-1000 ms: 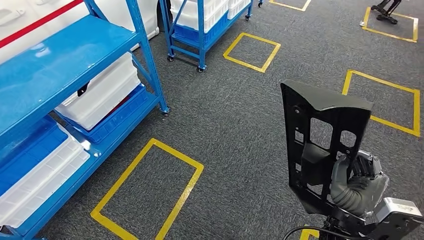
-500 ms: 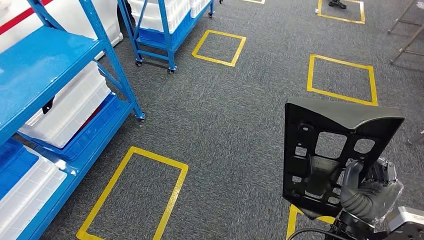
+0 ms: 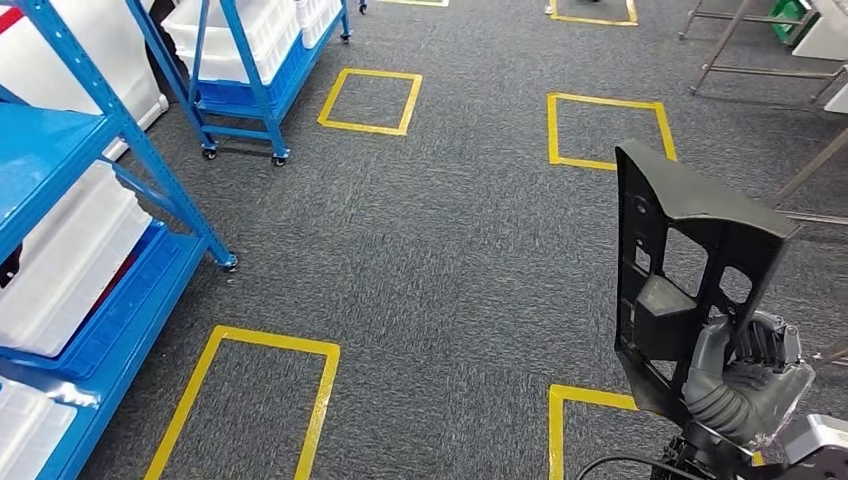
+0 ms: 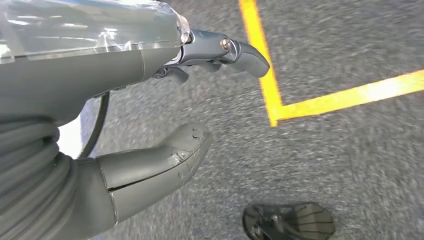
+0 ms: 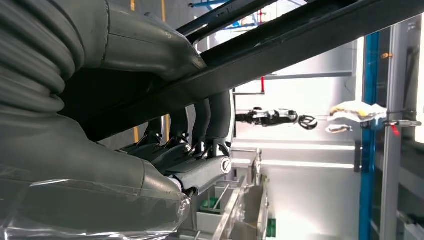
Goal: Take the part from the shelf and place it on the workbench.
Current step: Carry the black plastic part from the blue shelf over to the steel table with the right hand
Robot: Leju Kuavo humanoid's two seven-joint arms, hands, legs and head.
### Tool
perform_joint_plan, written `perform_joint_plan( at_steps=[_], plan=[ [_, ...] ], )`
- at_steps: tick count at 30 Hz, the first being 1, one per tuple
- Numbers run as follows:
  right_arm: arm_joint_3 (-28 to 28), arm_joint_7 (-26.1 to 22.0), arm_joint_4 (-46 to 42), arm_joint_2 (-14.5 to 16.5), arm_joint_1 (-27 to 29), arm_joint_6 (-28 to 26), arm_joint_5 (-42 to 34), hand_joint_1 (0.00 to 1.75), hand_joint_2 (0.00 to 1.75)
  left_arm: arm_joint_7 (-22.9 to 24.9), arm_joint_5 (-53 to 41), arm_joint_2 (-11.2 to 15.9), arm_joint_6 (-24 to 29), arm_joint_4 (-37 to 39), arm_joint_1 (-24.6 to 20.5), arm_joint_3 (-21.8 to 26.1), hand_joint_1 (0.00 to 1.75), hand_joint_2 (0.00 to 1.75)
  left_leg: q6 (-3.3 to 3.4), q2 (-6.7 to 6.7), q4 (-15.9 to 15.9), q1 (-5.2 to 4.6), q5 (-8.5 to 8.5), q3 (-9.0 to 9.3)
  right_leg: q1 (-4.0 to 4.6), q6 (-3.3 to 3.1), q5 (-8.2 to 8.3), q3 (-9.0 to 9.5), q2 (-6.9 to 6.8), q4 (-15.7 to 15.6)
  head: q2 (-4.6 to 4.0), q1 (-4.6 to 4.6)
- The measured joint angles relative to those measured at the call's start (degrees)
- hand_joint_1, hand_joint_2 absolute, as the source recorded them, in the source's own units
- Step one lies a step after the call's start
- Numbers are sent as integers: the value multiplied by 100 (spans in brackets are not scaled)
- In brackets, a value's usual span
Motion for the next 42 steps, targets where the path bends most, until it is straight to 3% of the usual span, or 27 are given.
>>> perform_joint_plan(
  at_steps=[1,3,5,7,9,10,11,14,16,17,18,20,22,23,24,25,27,29,31,33,34,36,37,39,40,41,42],
  plan=[
    [-7,-4,0,7,5,-2,-2,175,175,4,-1,1,0,0,-2,-1,0,175,23,-30,-26,-9,-15,9,-13,43,18,-32,69,5,0,2],
    [-20,-17,-2,18,30,-10,4,175,175,8,-5,1,0,0,-13,-2,0,175,98,116,-67,-15,24,23,-35,119,45,-73,130,2,0,3],
    [-28,-31,-3,21,35,-26,27,175,175,3,-14,1,1,0,-19,-4,0,175,184,280,-139,-3,76,49,-17,161,-106,-199,-136,237,0,31],
    [-28,-30,0,19,15,-44,94,175,175,-4,-27,7,1,0,-6,-5,0,175,229,450,-168,-18,92,53,-18,186,-458,-517,-486,891,0,64],
    [-32,8,12,6,-7,-64,197,175,175,-14,-40,15,-4,0,4,-4,0,175,237,620,-166,-37,85,47,-45,213,-666,-813,-598,1493,0,71],
    [-38,47,20,-12,-25,-77,249,175,175,-23,-47,17,-7,0,2,-5,0,175,234,698,-165,-40,78,48,-55,220,-623,-829,-621,1532,0,71],
    [-49,96,26,-39,-58,-87,296,175,175,-33,-51,17,-11,0,-4,-7,0,175,225,770,-164,-42,70,53,-59,221,-488,-729,-649,1351,0,73],
    [-98,220,30,-140,-216,-94,363,175,175,-51,-58,17,-16,0,-17,-16,0,175,162,953,-159,-59,27,96,-10,166,-54,-107,-908,216,0,77],
    [-127,246,30,-183,-292,-92,370,175,175,-53,-60,17,-17,0,-26,-21,0,175,101,1051,-159,-77,-2,124,50,107,-25,32,-980,-69,0,74],
    [-145,254,29,-198,-308,-94,375,175,175,-53,-60,17,-18,0,-33,-24,0,175,71,1100,-165,-80,-11,139,65,79,-13,26,-913,-75,0,73],
    [-164,263,27,-212,-317,-96,390,175,175,-53,-61,17,-18,0,-42,-28,0,175,38,1106,-162,-70,-29,150,53,45,-4,33,-854,-93,0,73],
    [-193,325,25,-258,-368,-108,471,175,175,-57,-63,21,-20,0,-49,-35,0,175,-11,903,16,-49,-177,100,21,-32,28,55,-742,-145,0,63],
    [-231,478,38,-364,-510,-107,603,175,175,-59,-72,23,-28,0,-38,-36,0,175,-30,618,664,-34,-542,-189,11,-89,48,59,-622,-167,0,32],
    [-269,587,54,-445,-606,-94,669,175,175,-55,-76,25,-33,0,-28,-36,0,175,-31,564,1077,-33,-719,-392,19,-103,51,54,-551,-164,0,20],
    [-327,707,77,-542,-708,-75,731,175,175,-48,-82,27,-35,0,-19,-36,0,175,-31,539,1415,-34,-819,-570,26,-108,51,52,-471,-159,0,9],
    [-396,816,101,-642,-807,-49,786,175,175,-42,-88,32,-37,0,-16,-36,0,175,-25,531,1543,-34,-790,-658,32,-107,50,52,-394,-150,0,9],
    [-544,974,150,-826,-994,2,874,175,175,-32,-105,43,-47,0,-15,-36,0,175,2,488,1143,-34,-417,-532,31,-93,40,60,-242,-122,0,8],
    [-652,1061,192,-977,-1149,49,959,175,175,-23,-126,57,-75,0,-12,-37,0,175,39,243,364,-24,-32,-226,21,-54,19,43,-105,-69,0,13],
    [-734,1146,231,-1119,-1276,94,1053,175,175,-10,-140,68,-98,0,-10,-38,0,175,66,68,-4,-32,72,-78,-4,17,22,-12,24,-36,0,13],
    [-812,1232,261,-1258,-1342,130,1124,175,175,-8,-146,74,-99,0,-24,-40,0,175,113,159,-53,-43,89,-62,-26,105,52,-52,137,-54,0,10],
    [-856,1268,273,-1329,-1360,144,1150,175,175,-11,-151,74,-97,0,-33,-42,0,175,153,221,-96,-38,115,-47,-26,139,38,-70,88,-37,0,15],
    [-949,1332,307,-1477,-1446,188,1189,175,175,-18,-163,75,-95,0,-36,-44,0,175,232,361,-190,-24,168,-17,-6,189,-150,-217,-213,253,0,54],
    [-989,1362,333,-1540,-1497,214,1207,175,175,-19,-167,77,-97,0,-28,-45,0,175,255,435,-206,-36,175,-8,-8,209,-321,-374,-406,571,0,74],
    [-1051,1436,399,-1661,-1575,277,1247,175,175,-18,-168,83,-102,0,-8,-45,0,175,273,588,-209,-54,166,-9,-36,256,-607,-737,-572,1277,0,95],
    [-1082,1482,438,-1725,-1599,312,1268,175,175,-17,-168,87,-107,0,-5,-45,0,175,272,662,-208,-58,157,-7,-55,275,-626,-836,-598,1456,0,97],
    [-1112,1526,474,-1789,-1628,350,1282,175,175,-16,-168,90,-111,0,-6,-45,0,175,267,731,-206,-60,145,0,-72,289,-535,-824,-620,1415,0,98],
    [-1142,1565,505,-1853,-1666,386,1296,175,175,-16,-168,92,-117,0,-10,-45,0,175,255,797,-204,-60,128,13,-83,296,-357,-691,-662,1147,0,99]
  ],
)
